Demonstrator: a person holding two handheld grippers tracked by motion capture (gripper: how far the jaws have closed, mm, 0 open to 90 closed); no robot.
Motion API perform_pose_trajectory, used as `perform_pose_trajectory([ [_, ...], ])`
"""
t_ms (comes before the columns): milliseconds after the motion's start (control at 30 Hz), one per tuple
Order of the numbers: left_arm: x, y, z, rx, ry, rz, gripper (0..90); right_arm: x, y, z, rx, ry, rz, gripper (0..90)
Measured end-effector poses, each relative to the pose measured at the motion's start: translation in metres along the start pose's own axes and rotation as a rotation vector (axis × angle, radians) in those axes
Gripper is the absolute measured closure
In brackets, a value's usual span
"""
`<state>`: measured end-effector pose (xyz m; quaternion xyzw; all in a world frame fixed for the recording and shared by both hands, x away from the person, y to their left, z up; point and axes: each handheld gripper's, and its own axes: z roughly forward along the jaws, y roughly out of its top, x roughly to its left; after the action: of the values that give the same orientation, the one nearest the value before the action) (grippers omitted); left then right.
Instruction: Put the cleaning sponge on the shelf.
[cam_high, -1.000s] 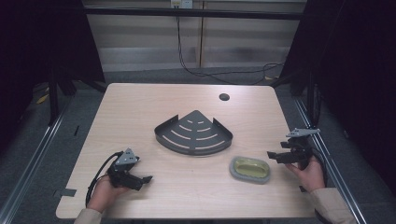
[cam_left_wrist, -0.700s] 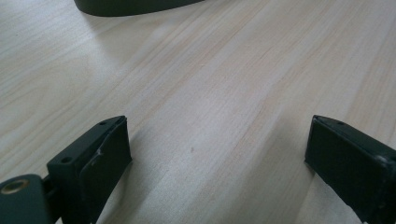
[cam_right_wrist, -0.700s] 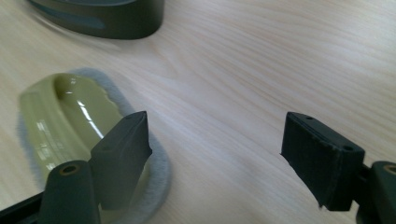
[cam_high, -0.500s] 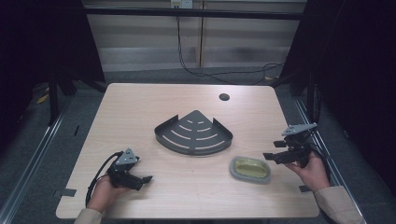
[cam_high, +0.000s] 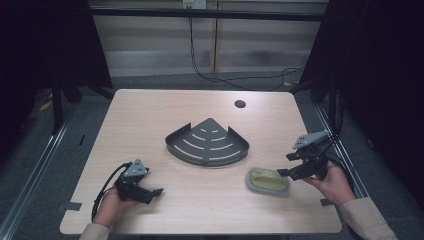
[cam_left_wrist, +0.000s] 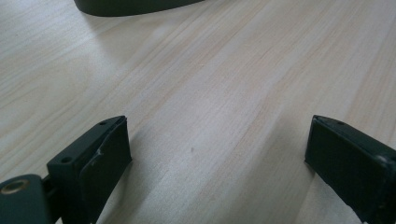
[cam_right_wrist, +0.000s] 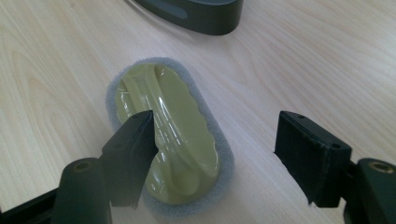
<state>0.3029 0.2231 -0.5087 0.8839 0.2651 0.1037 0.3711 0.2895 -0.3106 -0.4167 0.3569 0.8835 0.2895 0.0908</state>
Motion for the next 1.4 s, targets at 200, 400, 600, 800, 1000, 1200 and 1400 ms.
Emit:
perform_pose_trajectory([
  [200,0.0,0.0,0.0,0.001,0.0,0.0,6.2,0.006,0.006,-0.003,0.026,0.022,-0.033,33.2],
  [400,0.0,0.0,0.0,0.0,0.0,0.0,6.2,0.014,0.013,-0.001,0.08,0.051,-0.079,38.0],
  [600,0.0,0.0,0.0,0.0,0.0,-0.001,6.2,0.018,0.019,0.004,0.133,0.066,-0.106,41.5],
  [800,0.0,0.0,0.0,0.001,-0.001,0.0,6.2,0.02,0.025,0.008,0.176,0.085,-0.139,44.9],
  [1000,0.0,0.0,0.0,0.001,0.0,0.0,6.2,0.02,0.03,0.013,0.219,0.096,-0.147,45.9],
  [1200,0.0,0.0,0.0,0.001,0.0,-0.001,6.2,0.021,0.035,0.017,0.277,0.103,-0.165,50.0],
  [1400,0.0,0.0,0.0,0.001,0.0,0.0,6.2,0.021,0.038,0.018,0.319,0.105,-0.181,53.5],
])
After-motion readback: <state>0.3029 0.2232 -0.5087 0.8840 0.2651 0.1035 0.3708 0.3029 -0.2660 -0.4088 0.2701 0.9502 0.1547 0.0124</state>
